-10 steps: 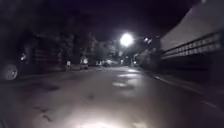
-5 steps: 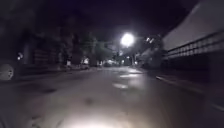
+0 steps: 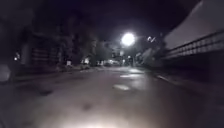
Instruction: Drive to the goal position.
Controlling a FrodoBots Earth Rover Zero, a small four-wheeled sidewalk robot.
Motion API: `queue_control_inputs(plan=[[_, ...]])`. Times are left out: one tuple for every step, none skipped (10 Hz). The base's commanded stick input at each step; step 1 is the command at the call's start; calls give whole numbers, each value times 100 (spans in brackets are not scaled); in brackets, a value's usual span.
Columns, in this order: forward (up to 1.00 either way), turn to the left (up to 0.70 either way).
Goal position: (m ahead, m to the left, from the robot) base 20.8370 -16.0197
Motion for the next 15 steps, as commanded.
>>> queue_control_inputs(plan=[[50,0],[50,0],[50,0],[50,0],[50,0],[50,0],[50,0],[50,0],[50,0],[50,0],[50,0],[50,0],[50,0],[50,0],[50,0]])
